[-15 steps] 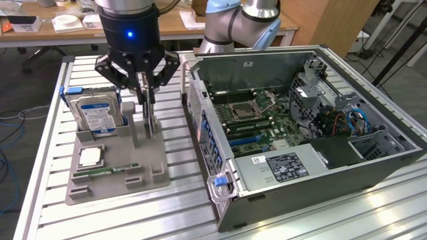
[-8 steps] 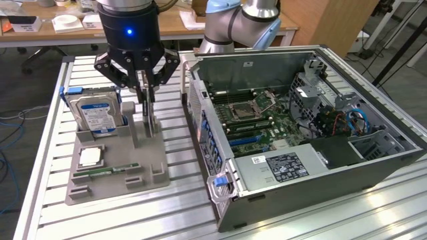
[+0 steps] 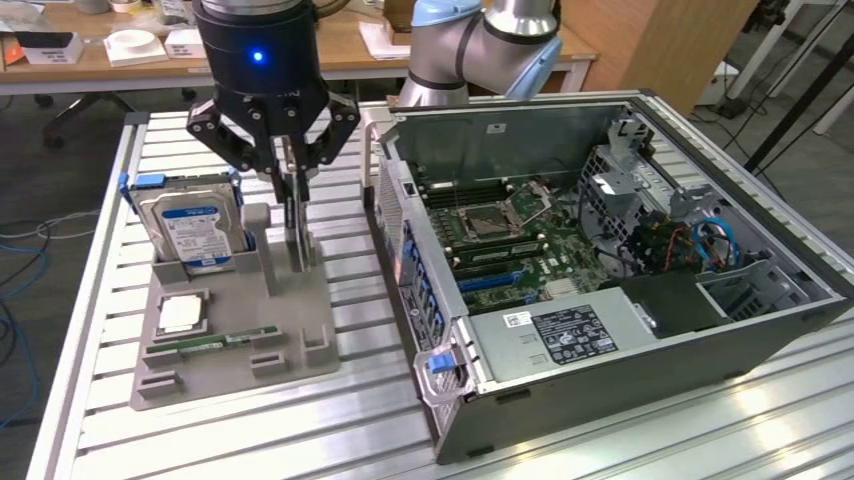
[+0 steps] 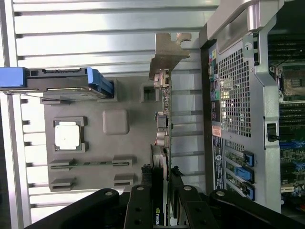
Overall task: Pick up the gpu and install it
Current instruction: 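Pick up the gpu and move the gpu toward the slot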
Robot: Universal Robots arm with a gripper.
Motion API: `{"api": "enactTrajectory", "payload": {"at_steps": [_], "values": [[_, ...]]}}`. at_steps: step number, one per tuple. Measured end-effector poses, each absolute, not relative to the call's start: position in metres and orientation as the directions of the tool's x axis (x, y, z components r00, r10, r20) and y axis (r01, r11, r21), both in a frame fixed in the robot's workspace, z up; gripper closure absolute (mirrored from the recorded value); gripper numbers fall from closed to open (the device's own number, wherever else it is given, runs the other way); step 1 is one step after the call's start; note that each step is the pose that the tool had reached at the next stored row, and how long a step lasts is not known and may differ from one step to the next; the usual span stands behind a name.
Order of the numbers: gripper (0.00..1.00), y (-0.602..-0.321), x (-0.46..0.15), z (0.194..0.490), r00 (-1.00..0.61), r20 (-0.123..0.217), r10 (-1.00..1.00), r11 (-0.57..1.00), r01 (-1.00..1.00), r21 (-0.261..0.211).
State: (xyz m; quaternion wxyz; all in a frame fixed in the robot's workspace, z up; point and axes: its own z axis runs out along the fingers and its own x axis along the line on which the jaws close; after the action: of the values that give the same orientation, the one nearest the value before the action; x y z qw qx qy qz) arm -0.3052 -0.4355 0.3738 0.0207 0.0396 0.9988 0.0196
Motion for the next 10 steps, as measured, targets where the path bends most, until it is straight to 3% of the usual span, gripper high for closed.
{"api": "enactTrajectory", "payload": {"at_steps": [10], "values": [[0.74, -0.4355, -0.3052, 0.3824, -0.996, -0.040, 0.080, 0.996, 0.078, 0.041]]}}
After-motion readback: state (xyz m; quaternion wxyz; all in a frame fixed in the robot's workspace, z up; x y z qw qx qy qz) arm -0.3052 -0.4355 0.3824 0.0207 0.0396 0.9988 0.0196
